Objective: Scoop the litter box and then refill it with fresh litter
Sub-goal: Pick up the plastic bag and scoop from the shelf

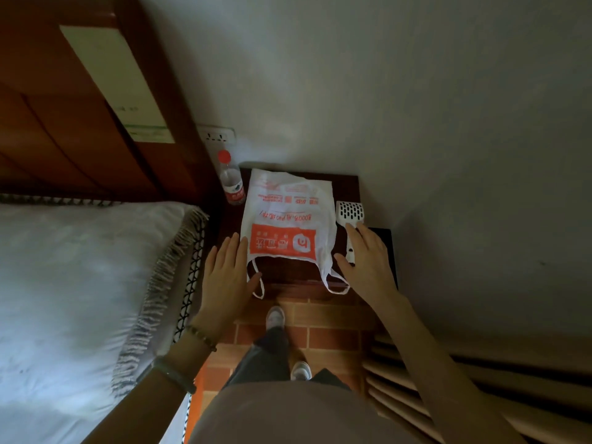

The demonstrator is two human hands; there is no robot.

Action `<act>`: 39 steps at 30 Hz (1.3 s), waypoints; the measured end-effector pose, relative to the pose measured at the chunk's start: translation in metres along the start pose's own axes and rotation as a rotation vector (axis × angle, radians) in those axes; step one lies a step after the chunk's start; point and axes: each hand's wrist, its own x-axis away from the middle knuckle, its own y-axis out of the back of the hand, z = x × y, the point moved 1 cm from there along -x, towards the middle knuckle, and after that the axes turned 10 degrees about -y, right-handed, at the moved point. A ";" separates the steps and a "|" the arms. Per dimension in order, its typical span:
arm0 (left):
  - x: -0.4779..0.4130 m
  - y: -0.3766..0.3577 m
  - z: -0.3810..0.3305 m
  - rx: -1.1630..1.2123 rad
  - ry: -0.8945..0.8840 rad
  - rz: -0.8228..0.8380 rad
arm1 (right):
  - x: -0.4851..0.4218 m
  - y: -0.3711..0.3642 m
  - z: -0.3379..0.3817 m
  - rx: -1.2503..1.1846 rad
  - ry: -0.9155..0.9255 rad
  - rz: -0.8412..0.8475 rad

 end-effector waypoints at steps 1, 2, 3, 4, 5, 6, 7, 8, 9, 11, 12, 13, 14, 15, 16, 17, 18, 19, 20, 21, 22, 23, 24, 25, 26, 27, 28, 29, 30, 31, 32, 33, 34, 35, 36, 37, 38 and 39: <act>-0.010 0.000 0.005 -0.003 -0.003 -0.003 | -0.009 0.000 0.004 0.008 -0.006 0.002; -0.019 0.001 0.010 -0.001 -0.008 -0.006 | -0.018 0.000 0.009 0.015 -0.012 0.008; -0.029 0.001 0.015 0.001 -0.015 -0.010 | -0.027 0.000 0.014 0.025 -0.015 0.011; -0.038 0.001 0.019 0.001 -0.018 -0.006 | -0.035 0.000 0.018 0.037 -0.015 0.014; -0.045 0.002 0.023 -0.001 -0.018 0.003 | -0.043 0.000 0.022 0.045 -0.013 0.016; -0.053 0.001 0.027 0.002 -0.023 0.016 | -0.051 0.000 0.025 0.045 -0.015 0.013; -0.058 0.001 0.030 0.015 -0.030 0.021 | -0.058 0.000 0.028 0.038 -0.017 0.006; -0.063 0.000 0.031 0.034 -0.040 0.016 | -0.063 0.000 0.030 0.030 -0.023 0.000; -0.068 0.000 0.032 0.054 -0.050 0.013 | -0.068 0.000 0.032 0.025 -0.031 -0.002; -0.076 -0.003 0.032 0.065 -0.080 0.017 | -0.075 -0.003 0.034 0.021 -0.047 0.006; -0.079 -0.004 0.033 0.061 -0.098 0.024 | -0.078 -0.006 0.034 0.021 -0.055 0.018; -0.082 -0.006 0.033 0.061 -0.111 0.034 | -0.080 -0.009 0.034 0.021 -0.058 0.028; -0.085 -0.008 0.034 0.064 -0.119 0.045 | -0.082 -0.012 0.034 0.020 -0.057 0.040; -0.087 -0.009 0.034 0.065 -0.120 0.054 | -0.084 -0.015 0.034 0.018 -0.052 0.048; -0.090 -0.011 0.035 0.063 -0.120 0.059 | -0.086 -0.017 0.033 0.018 -0.046 0.052; -0.092 -0.012 0.036 0.064 -0.118 0.060 | -0.089 -0.019 0.033 0.020 -0.042 0.055; -0.094 -0.014 0.036 0.069 -0.120 0.063 | -0.091 -0.021 0.032 0.020 -0.043 0.057; -0.096 -0.016 0.036 0.074 -0.125 0.070 | -0.094 -0.022 0.031 0.020 -0.045 0.058; -0.098 -0.017 0.035 0.077 -0.133 0.081 | -0.097 -0.022 0.030 0.020 -0.046 0.056; -0.100 -0.019 0.035 0.078 -0.142 0.091 | -0.100 -0.022 0.029 0.020 -0.044 0.054; -0.103 -0.020 0.034 0.078 -0.151 0.096 | -0.103 -0.022 0.028 0.022 -0.042 0.055; -0.105 -0.020 0.034 0.077 -0.156 0.097 | -0.106 -0.022 0.027 0.026 -0.040 0.061; -0.108 -0.021 0.033 0.074 -0.159 0.096 | -0.108 -0.022 0.025 0.032 -0.038 0.071; -0.112 -0.021 0.032 0.069 -0.159 0.090 | -0.111 -0.022 0.023 0.038 -0.034 0.078; -0.114 -0.021 0.031 0.064 -0.160 0.082 | -0.114 -0.022 0.020 0.045 -0.030 0.083; -0.117 -0.022 0.031 0.059 -0.161 0.075 | -0.116 -0.023 0.018 0.050 -0.027 0.085; -0.119 -0.024 0.030 0.054 -0.160 0.076 | -0.119 -0.024 0.016 0.052 -0.025 0.084; -0.121 -0.026 0.029 0.053 -0.156 0.086 | -0.121 -0.025 0.013 0.047 -0.028 0.082; -0.123 -0.030 0.029 0.055 -0.149 0.103 | -0.123 -0.026 0.009 0.038 -0.038 0.080; -0.124 -0.034 0.029 0.058 -0.139 0.122 | -0.125 -0.028 0.005 0.027 -0.052 0.081; -0.126 -0.040 0.029 0.061 -0.129 0.144 | -0.127 -0.031 -0.001 0.025 -0.069 0.092; -0.127 -0.046 0.030 0.063 -0.116 0.168 | -0.129 -0.035 -0.007 0.035 -0.088 0.107; -0.128 -0.053 0.031 0.065 -0.101 0.197 | -0.130 -0.040 -0.015 0.050 -0.107 0.122; -0.129 -0.061 0.033 0.070 -0.084 0.227 | -0.132 -0.045 -0.023 0.057 -0.129 0.136; -0.130 -0.070 0.036 0.075 -0.065 0.261 | -0.134 -0.050 -0.030 0.055 -0.153 0.147; -0.131 -0.080 0.040 0.077 -0.047 0.293 | -0.135 -0.056 -0.036 0.047 -0.182 0.158; -0.132 -0.090 0.044 0.077 -0.026 0.325 | -0.137 -0.060 -0.041 0.043 -0.211 0.170; -0.134 -0.101 0.048 0.080 -0.005 0.357 | -0.140 -0.065 -0.046 0.045 -0.236 0.184</act>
